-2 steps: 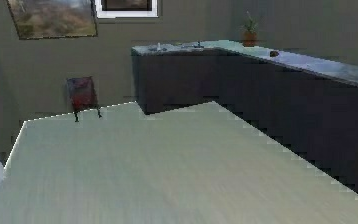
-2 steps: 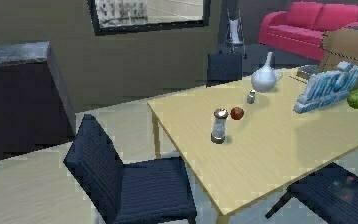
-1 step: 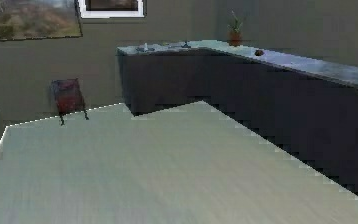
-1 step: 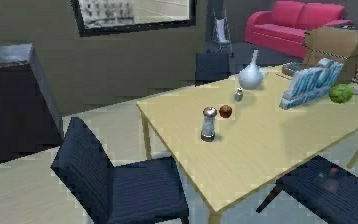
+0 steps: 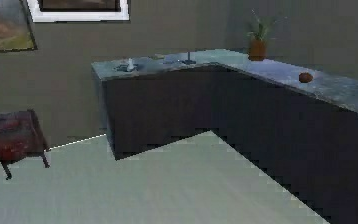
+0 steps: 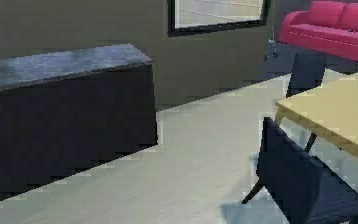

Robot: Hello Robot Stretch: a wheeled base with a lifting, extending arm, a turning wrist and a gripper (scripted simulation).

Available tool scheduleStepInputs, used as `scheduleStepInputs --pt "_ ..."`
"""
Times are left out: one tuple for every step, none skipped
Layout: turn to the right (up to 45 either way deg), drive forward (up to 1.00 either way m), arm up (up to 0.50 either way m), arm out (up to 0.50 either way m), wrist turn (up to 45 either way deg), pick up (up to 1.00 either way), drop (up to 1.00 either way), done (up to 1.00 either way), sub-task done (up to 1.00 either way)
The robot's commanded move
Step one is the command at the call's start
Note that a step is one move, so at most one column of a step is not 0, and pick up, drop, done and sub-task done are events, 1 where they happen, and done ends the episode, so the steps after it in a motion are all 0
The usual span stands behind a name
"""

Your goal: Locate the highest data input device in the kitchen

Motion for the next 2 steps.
scheduleStepInputs --pt "0.0 1.00 0.00 0.00 0.0 0.00 0.00 0.00 0.00" --pt "6.0 0.00 0.00 0.00 0.0 0.00 0.00 0.00 0.00"
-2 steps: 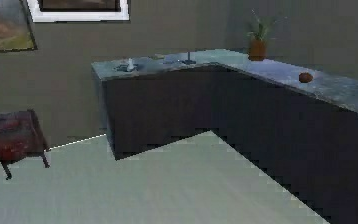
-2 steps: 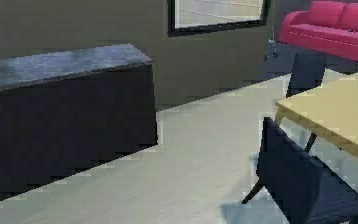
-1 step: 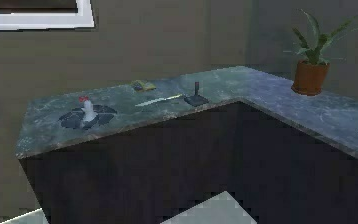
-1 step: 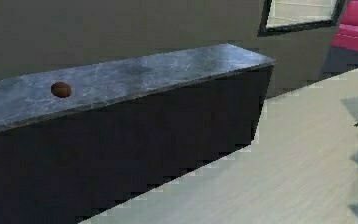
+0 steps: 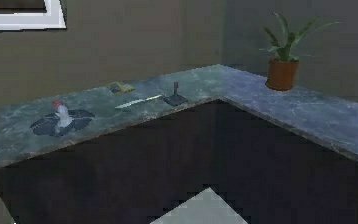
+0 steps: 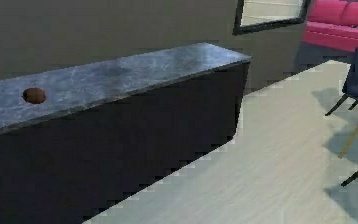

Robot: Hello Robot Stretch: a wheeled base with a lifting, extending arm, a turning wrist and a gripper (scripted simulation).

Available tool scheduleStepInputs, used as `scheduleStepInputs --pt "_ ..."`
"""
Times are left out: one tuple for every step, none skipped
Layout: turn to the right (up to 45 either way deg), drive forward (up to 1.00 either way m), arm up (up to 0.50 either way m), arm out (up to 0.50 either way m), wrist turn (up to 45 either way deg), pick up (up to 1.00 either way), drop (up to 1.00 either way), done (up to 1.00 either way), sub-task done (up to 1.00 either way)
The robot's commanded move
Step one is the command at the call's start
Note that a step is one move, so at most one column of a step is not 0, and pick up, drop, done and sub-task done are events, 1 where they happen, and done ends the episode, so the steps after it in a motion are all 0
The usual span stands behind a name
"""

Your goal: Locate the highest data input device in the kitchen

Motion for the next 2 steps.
scheduleStepInputs --pt "0.0 0.25 0.00 0.00 0.0 0.00 0.00 0.00 0.00" --pt "0.0 0.00 0.00 0.00 0.0 0.00 0.00 1.00 0.00"
